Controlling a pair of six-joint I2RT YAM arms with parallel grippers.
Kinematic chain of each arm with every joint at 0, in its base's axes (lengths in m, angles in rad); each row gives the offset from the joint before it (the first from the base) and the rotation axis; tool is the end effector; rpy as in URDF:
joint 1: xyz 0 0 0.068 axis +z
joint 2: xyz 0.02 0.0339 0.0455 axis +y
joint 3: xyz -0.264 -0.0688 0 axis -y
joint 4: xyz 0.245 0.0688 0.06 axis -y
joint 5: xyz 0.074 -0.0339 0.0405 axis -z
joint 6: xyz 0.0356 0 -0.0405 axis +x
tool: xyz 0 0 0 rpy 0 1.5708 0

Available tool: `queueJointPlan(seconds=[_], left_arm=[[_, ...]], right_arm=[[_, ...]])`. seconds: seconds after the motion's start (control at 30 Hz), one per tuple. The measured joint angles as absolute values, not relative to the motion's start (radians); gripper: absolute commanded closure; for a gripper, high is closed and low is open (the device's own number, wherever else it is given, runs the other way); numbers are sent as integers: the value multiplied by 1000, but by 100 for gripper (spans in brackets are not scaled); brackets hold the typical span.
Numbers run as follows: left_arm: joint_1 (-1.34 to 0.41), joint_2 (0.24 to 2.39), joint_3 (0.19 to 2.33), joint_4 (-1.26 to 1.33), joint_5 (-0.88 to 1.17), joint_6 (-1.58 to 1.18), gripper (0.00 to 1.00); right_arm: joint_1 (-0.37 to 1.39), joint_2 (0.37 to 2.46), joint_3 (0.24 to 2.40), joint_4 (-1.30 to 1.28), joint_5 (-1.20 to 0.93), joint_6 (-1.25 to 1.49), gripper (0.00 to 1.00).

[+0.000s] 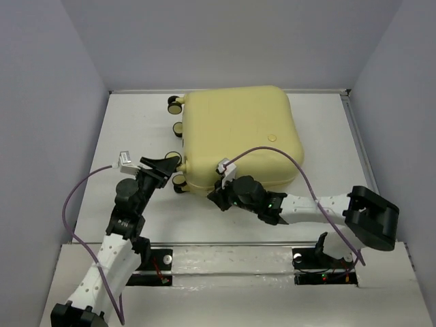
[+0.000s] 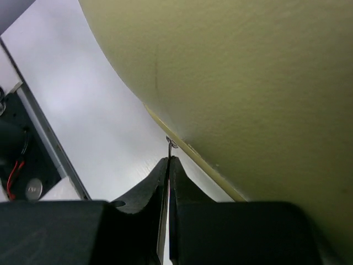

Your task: Pack the luggage

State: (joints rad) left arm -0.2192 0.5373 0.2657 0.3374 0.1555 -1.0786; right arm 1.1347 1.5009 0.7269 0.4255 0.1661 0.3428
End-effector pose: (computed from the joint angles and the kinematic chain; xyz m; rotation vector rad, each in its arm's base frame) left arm 0.1494 -0.0389 0.2479 -0.5504 1.5236 -1.1422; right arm 0.1410 0.2887 0.2112 -0.6642 1.8916 0.8210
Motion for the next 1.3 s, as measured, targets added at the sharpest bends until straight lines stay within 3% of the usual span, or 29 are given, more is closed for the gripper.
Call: queueJointPlan(seconds=[0.17,0.33,0.57,0.83,0.97,1.13,1.3], left_arm=[[-349,430,238,294,98,-1048,94],[-572,462,248,300,-68,-986,94],[-899,807,413,367,-196,-857,94],[-931,1079,607,318,-121,-744,94],[-901,1089,652,265,-49,-714,94],[-881,1139,659,300,59,-726,94],[-879,1244,736,322,142,-732,94]], right_arm=[[1019,1366,649,365,-41,293,93],[914,1275,638,231,-138,256,93],[837,1136,497,200,-67,277,93],[1018,1319,492,527,173,378,93],[1043,1221,435,527,222,386,93],[1101,1065,375,554,163,406,93],[1133,1184,380,685,88,421,93]])
